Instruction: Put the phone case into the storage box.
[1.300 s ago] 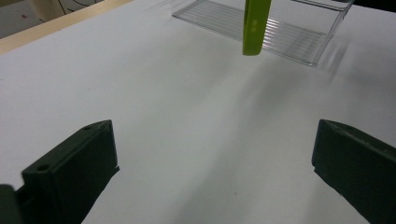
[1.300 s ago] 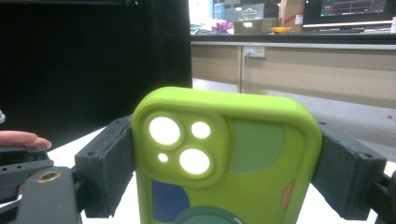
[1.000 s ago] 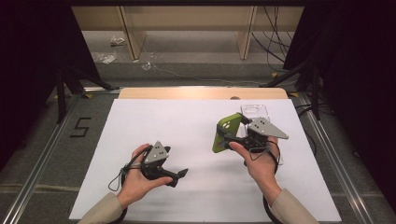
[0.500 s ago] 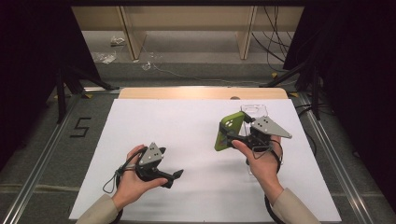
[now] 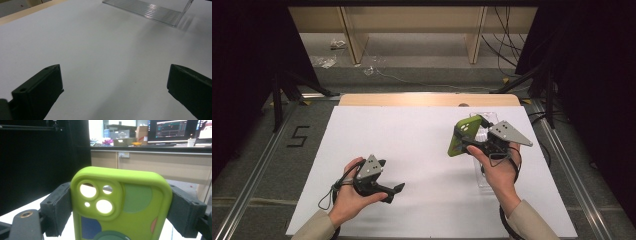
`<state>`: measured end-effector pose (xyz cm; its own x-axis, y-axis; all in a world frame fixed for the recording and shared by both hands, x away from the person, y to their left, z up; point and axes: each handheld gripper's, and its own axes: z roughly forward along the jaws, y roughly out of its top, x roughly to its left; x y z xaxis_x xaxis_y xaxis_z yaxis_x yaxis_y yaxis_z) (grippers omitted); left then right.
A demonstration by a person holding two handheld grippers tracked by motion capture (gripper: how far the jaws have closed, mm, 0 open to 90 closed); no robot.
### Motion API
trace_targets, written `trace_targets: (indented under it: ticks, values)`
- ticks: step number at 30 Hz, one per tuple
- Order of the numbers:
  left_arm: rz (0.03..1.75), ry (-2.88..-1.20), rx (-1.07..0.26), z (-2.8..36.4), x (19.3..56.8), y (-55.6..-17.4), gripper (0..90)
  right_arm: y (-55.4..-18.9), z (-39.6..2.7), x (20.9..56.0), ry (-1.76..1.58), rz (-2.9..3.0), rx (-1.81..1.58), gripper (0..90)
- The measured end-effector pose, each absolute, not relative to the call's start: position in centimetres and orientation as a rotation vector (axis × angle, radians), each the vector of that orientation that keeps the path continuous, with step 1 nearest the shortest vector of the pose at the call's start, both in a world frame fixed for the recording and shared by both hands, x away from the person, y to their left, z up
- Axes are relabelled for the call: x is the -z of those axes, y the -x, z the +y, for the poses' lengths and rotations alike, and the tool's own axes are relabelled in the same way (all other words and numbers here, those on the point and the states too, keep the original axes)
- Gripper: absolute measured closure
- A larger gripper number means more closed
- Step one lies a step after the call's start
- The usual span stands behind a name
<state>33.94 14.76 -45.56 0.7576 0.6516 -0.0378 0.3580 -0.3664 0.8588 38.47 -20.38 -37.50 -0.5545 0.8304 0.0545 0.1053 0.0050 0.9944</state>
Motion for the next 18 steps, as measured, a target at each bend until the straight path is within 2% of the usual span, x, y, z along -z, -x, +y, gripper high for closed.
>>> trace_targets:
  ticks: [18]
  values:
    - [0.776, -1.976, -0.388, 15.4, 45.6, -33.8, 0.0, -38.8, -22.3, 36.8, -1.003, 1.642, -1.574, 17.1]
